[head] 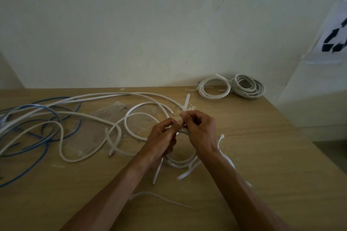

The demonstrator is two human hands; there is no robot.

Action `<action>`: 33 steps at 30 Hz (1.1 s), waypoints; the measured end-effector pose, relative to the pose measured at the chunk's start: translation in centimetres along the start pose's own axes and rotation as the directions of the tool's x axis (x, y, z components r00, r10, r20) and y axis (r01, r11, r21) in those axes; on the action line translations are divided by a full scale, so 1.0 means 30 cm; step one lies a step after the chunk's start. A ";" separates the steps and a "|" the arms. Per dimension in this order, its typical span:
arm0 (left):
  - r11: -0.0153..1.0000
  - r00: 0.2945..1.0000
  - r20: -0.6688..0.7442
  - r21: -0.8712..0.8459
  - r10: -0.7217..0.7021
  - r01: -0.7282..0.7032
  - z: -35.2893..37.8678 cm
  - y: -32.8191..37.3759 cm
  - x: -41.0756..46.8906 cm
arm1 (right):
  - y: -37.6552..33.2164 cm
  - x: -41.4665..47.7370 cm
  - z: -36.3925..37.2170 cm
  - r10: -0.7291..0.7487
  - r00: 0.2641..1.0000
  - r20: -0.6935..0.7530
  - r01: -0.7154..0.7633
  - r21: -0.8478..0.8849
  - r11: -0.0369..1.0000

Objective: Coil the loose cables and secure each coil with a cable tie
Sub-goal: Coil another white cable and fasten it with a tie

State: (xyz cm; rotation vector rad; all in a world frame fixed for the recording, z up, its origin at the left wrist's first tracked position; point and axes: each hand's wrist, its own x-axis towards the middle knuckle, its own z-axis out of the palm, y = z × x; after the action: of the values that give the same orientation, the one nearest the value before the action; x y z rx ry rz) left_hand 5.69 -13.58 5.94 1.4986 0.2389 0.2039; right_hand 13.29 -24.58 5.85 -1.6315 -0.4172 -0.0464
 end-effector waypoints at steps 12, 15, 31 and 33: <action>0.934 0.988 -0.144 -0.358 -0.053 -0.002 -0.065 -0.008 -0.020 | 0.057 -0.069 0.075 -0.360 0.929 0.085 0.366 -0.357 0.860; 0.921 0.991 -0.098 -0.387 -0.089 0.044 -0.046 -0.007 -0.029 | 0.052 -0.065 0.068 -0.327 0.944 0.032 0.322 -0.282 0.903; 0.952 0.957 -0.291 -0.299 -0.022 -0.069 -0.067 0.002 -0.001 | 0.026 -0.056 0.043 -0.174 0.920 0.350 0.339 -0.495 0.800; 0.935 0.954 -0.300 -0.343 -0.014 -0.094 -0.078 0.003 0.005 | -0.007 -0.046 0.027 -0.093 0.942 0.321 0.208 -0.345 0.915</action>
State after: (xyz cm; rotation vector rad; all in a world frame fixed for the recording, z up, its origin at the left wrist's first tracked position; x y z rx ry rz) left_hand 5.18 -11.29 5.89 1.1093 0.3923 0.4844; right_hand 11.78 -24.12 5.58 -1.9896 -0.8103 0.0048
